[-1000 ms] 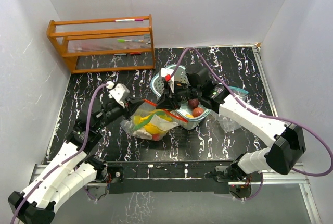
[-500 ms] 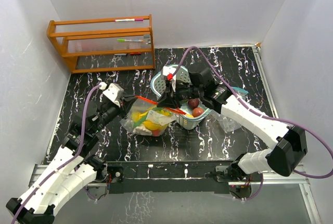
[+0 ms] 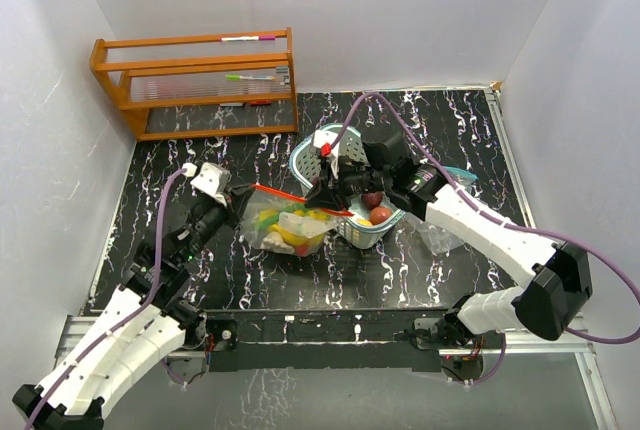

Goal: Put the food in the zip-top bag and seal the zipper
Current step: Zip the zipper food storage bag at the center of the board.

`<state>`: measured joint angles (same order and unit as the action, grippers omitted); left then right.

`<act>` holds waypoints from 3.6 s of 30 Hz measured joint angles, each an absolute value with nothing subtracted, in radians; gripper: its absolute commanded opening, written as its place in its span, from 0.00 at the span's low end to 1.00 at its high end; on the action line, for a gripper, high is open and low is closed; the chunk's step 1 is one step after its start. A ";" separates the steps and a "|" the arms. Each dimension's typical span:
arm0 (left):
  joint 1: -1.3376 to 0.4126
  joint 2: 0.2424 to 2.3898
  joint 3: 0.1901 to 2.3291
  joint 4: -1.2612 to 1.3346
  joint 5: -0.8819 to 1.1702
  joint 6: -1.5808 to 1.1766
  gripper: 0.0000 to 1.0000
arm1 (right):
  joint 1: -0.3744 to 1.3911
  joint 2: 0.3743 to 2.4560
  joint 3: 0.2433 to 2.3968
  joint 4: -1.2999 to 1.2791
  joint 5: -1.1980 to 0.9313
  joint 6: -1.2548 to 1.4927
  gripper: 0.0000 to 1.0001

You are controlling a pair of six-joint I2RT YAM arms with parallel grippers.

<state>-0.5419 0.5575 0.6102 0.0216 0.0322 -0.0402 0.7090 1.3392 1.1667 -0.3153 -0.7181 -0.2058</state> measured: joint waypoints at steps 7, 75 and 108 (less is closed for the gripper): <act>-0.529 0.563 0.530 0.057 -0.035 -0.101 0.00 | 0.705 1.337 1.167 -0.390 -0.701 -0.182 0.37; -0.525 0.513 0.489 0.118 -0.044 -0.131 0.00 | 0.704 1.485 1.266 -0.396 -0.745 -0.141 0.44; -0.525 0.492 0.489 0.105 -0.044 -0.129 0.00 | 0.704 1.533 1.267 -0.332 -0.742 -0.107 0.09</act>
